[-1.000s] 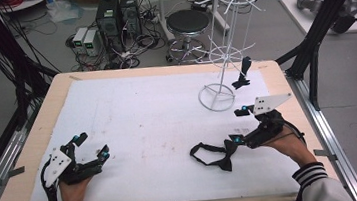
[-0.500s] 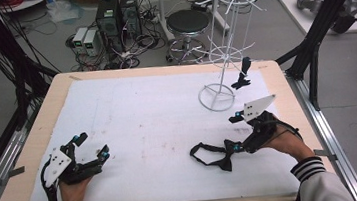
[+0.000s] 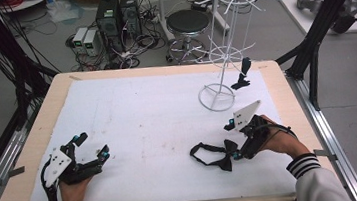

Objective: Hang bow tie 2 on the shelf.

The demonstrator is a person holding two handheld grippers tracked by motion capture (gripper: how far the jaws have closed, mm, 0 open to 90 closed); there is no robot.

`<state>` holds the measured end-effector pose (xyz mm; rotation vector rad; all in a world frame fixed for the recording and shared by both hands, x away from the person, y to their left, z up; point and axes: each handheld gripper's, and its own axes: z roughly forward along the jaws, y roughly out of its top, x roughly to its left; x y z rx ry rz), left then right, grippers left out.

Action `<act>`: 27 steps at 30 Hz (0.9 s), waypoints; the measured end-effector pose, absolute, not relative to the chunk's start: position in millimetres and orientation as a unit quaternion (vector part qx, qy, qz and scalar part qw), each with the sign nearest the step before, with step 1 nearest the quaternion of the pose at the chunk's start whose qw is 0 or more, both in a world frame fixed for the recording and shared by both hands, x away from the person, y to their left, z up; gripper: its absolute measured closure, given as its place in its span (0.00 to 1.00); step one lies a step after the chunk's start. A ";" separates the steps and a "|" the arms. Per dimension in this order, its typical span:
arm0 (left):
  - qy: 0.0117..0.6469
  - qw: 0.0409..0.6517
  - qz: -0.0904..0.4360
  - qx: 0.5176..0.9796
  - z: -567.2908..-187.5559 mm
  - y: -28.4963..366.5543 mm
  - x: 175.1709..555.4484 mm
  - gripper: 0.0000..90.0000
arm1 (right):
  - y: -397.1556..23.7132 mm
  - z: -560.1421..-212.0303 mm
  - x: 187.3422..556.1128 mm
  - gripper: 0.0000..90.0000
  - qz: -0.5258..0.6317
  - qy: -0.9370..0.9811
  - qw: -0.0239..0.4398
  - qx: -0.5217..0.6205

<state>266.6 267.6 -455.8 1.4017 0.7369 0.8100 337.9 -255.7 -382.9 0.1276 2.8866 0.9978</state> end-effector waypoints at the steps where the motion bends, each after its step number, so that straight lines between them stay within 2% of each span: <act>1: 0.322 0.630 0.354 0.612 -455.8 267.6 266.6 0.15 | -255.0 -383.9 338.0 0.12 0.324 0.945 0.040 0.039; 7: 0.322 0.630 0.354 0.612 -455.8 267.6 266.6 0.15 | -249.6 -389.6 337.7 0.13 0.306 0.951 0.031 0.016; 9: 0.322 0.630 0.354 0.612 -455.8 267.6 266.6 0.15 | -247.9 -391.2 337.5 0.17 0.299 0.954 0.022 0.011; 27: 0.322 0.630 0.353 0.612 -455.8 267.7 266.6 0.15 | -238.6 -402.5 334.7 0.19 0.258 0.966 -0.005 -0.029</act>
